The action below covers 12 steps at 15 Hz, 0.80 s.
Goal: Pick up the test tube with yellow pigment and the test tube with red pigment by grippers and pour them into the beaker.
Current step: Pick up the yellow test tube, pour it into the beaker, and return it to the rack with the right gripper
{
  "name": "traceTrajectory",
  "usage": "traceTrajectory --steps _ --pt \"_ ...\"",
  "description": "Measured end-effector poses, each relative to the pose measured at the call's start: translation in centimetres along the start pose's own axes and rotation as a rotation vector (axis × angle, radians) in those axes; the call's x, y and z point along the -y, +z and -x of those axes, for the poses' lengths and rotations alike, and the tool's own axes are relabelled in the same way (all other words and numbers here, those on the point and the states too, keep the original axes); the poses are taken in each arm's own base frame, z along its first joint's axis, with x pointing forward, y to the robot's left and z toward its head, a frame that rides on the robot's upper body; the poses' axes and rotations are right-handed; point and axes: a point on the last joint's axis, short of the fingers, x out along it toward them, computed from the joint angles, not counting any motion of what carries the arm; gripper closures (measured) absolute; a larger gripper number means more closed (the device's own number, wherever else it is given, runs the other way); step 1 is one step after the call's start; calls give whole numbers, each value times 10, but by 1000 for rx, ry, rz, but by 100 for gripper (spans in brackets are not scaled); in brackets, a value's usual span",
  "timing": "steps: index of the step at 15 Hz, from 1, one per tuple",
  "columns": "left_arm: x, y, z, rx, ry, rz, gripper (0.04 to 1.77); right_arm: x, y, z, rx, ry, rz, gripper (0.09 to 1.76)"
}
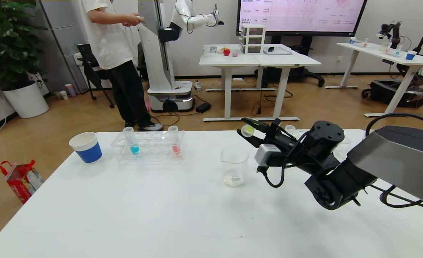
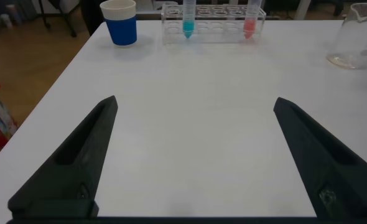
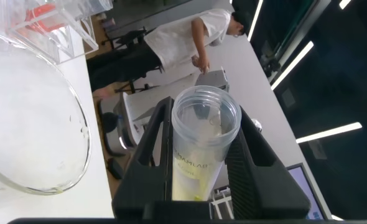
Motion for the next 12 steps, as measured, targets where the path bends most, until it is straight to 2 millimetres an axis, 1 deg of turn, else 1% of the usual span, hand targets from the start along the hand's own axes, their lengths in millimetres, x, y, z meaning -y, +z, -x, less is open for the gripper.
traceTrajectory --steps 4,7,12 --pt "0 0 0 0 0 0 6 -7 -8 -4 -9 12 96 134" --pt "0 0 0 0 0 0 6 -12 -10 -7 -7 17 146 134" --pt "0 0 0 0 0 0 6 -9 -13 -12 -7 10 236 134"
